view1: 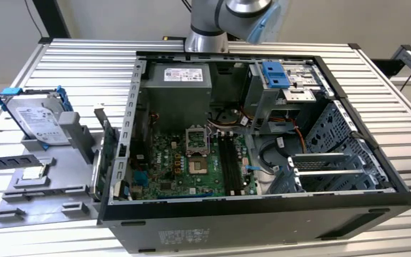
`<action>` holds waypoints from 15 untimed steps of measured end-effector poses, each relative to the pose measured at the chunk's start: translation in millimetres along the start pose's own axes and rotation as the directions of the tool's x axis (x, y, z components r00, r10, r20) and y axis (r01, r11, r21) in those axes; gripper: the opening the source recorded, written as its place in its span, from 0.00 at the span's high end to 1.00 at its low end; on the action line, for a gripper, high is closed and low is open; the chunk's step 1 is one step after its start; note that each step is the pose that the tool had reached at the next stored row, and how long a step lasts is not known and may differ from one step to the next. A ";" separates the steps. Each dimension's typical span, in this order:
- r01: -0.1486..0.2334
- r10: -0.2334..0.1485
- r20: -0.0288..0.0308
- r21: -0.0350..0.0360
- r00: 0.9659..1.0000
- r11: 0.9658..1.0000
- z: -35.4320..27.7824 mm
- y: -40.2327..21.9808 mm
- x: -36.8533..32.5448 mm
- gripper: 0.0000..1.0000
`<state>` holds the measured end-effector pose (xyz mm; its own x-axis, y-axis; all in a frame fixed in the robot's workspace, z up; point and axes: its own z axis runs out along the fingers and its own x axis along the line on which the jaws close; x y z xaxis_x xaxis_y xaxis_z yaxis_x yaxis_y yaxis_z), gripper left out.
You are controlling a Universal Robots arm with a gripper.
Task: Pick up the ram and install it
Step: 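Pick up the ram and move it above insertion slot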
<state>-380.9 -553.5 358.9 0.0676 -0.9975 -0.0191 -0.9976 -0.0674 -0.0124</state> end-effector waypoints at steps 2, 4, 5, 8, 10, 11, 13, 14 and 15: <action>0.000 0.000 0.000 0.000 1.000 1.000 -9.1 -0.1 -0.2 1.00; 0.000 0.000 0.000 0.000 1.000 1.000 -18.1 -0.2 -0.4 1.00; 0.000 0.000 0.000 0.000 1.000 1.000 -22.9 -0.3 -0.5 1.00; 0.000 0.000 0.000 0.000 1.000 1.000 -36.4 -0.5 -0.7 1.00; 0.000 0.000 0.000 0.000 1.000 1.000 -45.4 -0.6 -0.9 1.00; 0.000 0.000 0.000 0.000 1.000 1.000 -50.0 -0.6 -1.0 1.00; 0.000 0.000 0.000 0.000 1.000 1.000 -54.1 -0.7 -1.0 1.00; 0.000 0.000 0.000 0.000 1.000 1.000 -54.0 -0.7 -1.0 1.00; 0.001 -0.001 0.000 0.000 1.000 1.000 -54.1 -0.7 -1.0 1.00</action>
<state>-380.8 -553.5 413.0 0.0682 -0.9975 -0.0195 -0.9976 -0.0679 -0.0127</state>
